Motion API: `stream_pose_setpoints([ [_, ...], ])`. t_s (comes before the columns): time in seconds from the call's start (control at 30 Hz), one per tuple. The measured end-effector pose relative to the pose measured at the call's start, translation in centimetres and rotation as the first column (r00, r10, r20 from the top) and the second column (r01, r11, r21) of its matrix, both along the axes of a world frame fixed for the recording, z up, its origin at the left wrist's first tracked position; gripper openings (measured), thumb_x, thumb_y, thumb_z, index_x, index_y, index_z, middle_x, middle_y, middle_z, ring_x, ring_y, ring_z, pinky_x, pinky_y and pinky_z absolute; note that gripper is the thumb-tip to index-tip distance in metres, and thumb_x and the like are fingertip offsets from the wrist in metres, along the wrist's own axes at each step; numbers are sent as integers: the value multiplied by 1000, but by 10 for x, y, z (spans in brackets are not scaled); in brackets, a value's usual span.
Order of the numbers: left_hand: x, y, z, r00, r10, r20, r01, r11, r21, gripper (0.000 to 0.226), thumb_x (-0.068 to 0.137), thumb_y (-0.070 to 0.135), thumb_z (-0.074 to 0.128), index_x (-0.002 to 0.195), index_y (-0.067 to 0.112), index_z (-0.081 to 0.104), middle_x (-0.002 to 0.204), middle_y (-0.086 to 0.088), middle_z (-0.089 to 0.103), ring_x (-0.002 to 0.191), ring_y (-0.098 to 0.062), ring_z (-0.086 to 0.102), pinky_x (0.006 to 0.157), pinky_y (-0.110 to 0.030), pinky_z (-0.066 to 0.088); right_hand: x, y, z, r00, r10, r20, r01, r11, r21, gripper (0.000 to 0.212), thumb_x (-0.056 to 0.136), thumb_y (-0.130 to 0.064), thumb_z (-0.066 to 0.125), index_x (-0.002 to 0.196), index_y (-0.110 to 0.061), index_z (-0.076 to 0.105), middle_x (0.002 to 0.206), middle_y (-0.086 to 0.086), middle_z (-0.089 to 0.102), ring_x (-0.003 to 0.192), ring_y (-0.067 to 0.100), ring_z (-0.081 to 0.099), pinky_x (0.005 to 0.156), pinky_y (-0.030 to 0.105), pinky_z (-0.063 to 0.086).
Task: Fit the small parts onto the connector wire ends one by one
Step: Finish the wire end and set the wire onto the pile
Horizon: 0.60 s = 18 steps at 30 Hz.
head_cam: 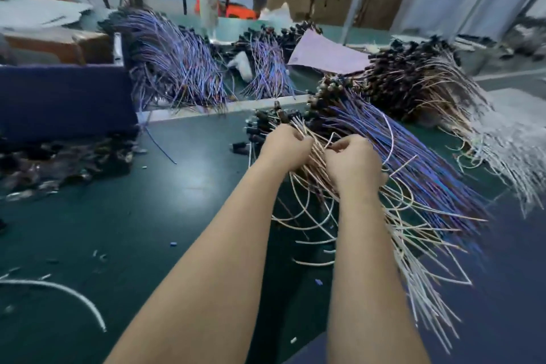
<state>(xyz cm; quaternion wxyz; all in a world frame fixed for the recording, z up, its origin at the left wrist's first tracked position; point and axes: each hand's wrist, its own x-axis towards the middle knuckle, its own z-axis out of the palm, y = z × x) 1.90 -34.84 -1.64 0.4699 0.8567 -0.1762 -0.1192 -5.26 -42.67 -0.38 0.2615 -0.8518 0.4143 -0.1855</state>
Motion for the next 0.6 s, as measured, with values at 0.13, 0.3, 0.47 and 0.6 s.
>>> stream_pose_setpoints([
  [0.13,10,58,18,990,139,-24,-141,961,-236,29,93,21,50,66,16,58,74,-8,67,66,-21,55,65,-28,48,8,50,33,979,98,176,-87,994,-68,20,92,-31,51,107,-25,63,118,4,62,116,30,50,99,44,30],
  [0.3,21,170,38,900,428,-87,-401,730,-554,24,92,13,51,69,18,56,64,3,57,49,-8,44,47,-19,35,32,132,59,872,471,132,-463,882,-86,25,93,-34,52,104,-18,67,103,5,66,98,25,56,96,36,41],
  [0.47,24,282,45,695,687,-211,-585,370,-721,19,93,11,49,75,16,54,69,0,56,50,-10,46,47,-20,35,66,252,45,560,828,42,-826,561,-54,24,93,-28,53,103,-12,69,103,11,68,101,27,60,77,27,43],
  [0.6,29,355,39,450,819,-356,-637,15,-771,6,91,6,46,90,8,51,75,-5,51,61,-18,45,55,-23,37,79,341,10,315,946,-74,-942,321,94,23,96,-26,51,105,-15,68,103,7,69,93,25,62,74,31,51],
])
